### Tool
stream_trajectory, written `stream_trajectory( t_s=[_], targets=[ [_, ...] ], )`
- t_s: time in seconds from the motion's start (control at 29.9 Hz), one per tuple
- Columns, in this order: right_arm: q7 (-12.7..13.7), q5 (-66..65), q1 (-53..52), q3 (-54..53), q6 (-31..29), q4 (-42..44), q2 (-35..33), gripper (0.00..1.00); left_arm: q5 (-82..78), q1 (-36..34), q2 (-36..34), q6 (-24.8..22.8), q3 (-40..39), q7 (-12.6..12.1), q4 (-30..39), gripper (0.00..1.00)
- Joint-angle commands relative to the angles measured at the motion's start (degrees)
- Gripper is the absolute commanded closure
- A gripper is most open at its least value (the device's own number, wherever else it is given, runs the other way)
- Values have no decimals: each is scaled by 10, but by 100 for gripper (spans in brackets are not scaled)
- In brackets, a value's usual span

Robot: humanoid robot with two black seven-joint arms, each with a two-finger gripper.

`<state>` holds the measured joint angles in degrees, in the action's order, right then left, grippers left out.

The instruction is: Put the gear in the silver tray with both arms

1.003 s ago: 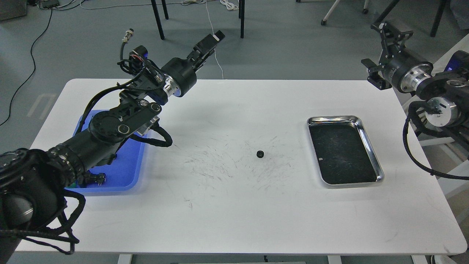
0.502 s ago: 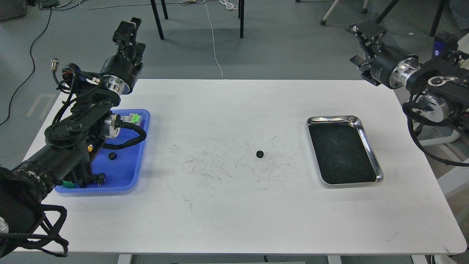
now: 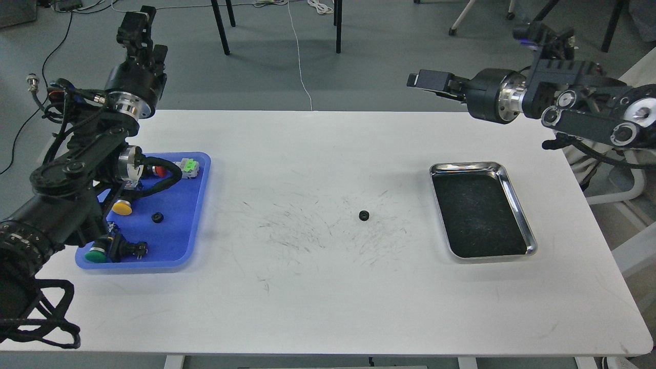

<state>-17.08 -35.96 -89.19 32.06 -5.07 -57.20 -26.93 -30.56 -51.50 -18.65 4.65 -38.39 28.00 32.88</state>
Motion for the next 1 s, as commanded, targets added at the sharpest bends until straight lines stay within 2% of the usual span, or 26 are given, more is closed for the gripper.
stream_trajectory(
  t_s=[0.0, 0.23, 0.33, 0.37, 0.43, 0.5, 0.7, 0.8, 0.97],
  targets=[
    [-12, -49, -7, 27, 0, 1, 32, 2, 9, 1, -9, 4, 1, 0, -1, 2],
    [-21, -119, -7, 68, 0, 1, 79, 2, 9, 1, -35, 2, 12, 0, -5, 2],
    [-35, -169, -7, 79, 1, 2, 101, 2, 10, 3, -36, -16, 12, 0, -8, 2],
    [-37, -184, -7, 85, 2, 2, 111, 2, 11, 3, -36, -21, 12, -5, -8, 2],
    [-41, -203, -8, 99, 3, 6, 123, 2, 21, 4, -36, -29, 11, -38, -9, 2],
    [-51, -211, -8, 106, 3, 11, 136, 2, 36, 5, -36, -38, 11, -49, -12, 2],
    [-75, -249, 2, 149, 5, 38, 166, 4, 40, 3, -32, -42, 12, -50, -24, 2],
    [-76, -254, 23, 157, 7, 60, 196, 6, 41, 0, -33, -45, 12, -50, -25, 2],
    [-76, -259, 37, 171, 9, 92, 237, 16, 41, -3, -31, -45, 12, -50, -26, 2]
  ],
)
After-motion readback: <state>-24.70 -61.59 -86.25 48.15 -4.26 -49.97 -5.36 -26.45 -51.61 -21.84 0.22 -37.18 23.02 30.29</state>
